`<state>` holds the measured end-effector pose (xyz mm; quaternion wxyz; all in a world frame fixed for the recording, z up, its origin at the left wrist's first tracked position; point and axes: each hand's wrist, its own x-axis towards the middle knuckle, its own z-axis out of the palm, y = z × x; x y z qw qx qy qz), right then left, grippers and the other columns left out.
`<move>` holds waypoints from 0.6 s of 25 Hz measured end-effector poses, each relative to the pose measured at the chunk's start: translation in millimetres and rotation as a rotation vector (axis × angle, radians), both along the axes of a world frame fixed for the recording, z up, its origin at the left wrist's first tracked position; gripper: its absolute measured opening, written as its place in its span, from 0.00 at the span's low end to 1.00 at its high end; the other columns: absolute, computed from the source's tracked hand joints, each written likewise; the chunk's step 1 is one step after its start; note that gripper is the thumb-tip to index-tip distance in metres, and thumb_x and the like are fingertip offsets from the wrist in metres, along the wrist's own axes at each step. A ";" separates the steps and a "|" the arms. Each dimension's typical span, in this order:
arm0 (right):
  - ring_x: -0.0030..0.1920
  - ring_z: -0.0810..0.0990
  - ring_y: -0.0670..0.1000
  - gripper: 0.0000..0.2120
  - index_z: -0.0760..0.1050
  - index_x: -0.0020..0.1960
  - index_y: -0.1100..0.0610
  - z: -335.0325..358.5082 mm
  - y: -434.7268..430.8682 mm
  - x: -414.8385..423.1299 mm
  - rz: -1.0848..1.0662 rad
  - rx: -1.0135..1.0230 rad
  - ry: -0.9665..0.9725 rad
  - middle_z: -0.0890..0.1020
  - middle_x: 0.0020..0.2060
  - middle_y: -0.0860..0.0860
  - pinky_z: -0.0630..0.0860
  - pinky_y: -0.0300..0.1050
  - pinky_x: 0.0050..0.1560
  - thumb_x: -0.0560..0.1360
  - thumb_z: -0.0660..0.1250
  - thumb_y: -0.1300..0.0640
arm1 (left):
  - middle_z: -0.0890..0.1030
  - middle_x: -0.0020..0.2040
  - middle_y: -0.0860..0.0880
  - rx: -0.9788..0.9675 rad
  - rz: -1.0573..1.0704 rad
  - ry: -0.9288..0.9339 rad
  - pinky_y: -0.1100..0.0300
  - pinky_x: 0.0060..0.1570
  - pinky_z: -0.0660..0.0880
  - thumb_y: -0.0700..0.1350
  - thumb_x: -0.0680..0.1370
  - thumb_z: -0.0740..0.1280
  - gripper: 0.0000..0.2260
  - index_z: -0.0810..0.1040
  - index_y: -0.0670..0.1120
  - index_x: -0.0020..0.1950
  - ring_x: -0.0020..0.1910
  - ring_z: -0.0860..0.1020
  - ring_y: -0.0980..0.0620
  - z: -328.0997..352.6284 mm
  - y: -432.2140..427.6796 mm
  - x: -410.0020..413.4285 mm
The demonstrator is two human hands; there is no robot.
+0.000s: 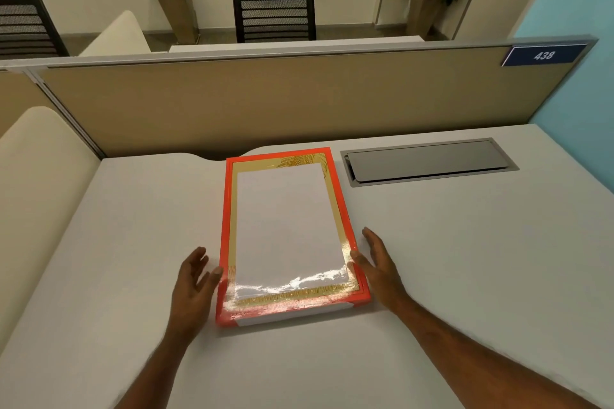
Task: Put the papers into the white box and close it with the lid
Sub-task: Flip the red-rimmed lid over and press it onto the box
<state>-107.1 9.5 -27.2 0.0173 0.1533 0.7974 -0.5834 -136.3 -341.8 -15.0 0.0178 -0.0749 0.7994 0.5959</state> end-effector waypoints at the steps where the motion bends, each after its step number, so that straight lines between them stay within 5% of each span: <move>1: 0.76 0.63 0.53 0.35 0.59 0.76 0.49 6.0 2.4 -12.6 -0.004 0.070 0.012 0.64 0.76 0.49 0.64 0.54 0.73 0.74 0.65 0.40 | 0.69 0.74 0.46 -0.067 -0.015 0.014 0.48 0.67 0.69 0.54 0.74 0.66 0.29 0.65 0.49 0.73 0.72 0.68 0.45 6.6 -1.5 -13.1; 4: 0.75 0.64 0.53 0.32 0.62 0.75 0.51 28.9 -0.8 -65.6 0.104 0.279 0.117 0.65 0.76 0.51 0.63 0.49 0.71 0.75 0.64 0.41 | 0.67 0.75 0.46 -0.340 -0.149 0.088 0.44 0.68 0.68 0.59 0.76 0.65 0.27 0.69 0.48 0.72 0.72 0.67 0.44 28.9 13.3 -65.4; 8: 0.79 0.55 0.53 0.30 0.61 0.76 0.52 45.2 -7.7 -151.9 0.438 0.746 0.102 0.56 0.79 0.51 0.60 0.55 0.75 0.78 0.60 0.40 | 0.62 0.78 0.50 -0.704 -0.450 0.175 0.45 0.68 0.68 0.56 0.77 0.65 0.21 0.74 0.49 0.68 0.74 0.66 0.46 47.5 60.5 -140.6; 15: 0.79 0.54 0.55 0.36 0.57 0.77 0.53 49.8 -1.7 -227.4 0.516 0.921 -0.029 0.55 0.79 0.53 0.60 0.58 0.74 0.77 0.58 0.35 | 0.56 0.80 0.48 -0.981 -0.615 -0.001 0.43 0.74 0.58 0.71 0.72 0.59 0.35 0.65 0.54 0.74 0.78 0.52 0.45 45.5 92.2 -206.3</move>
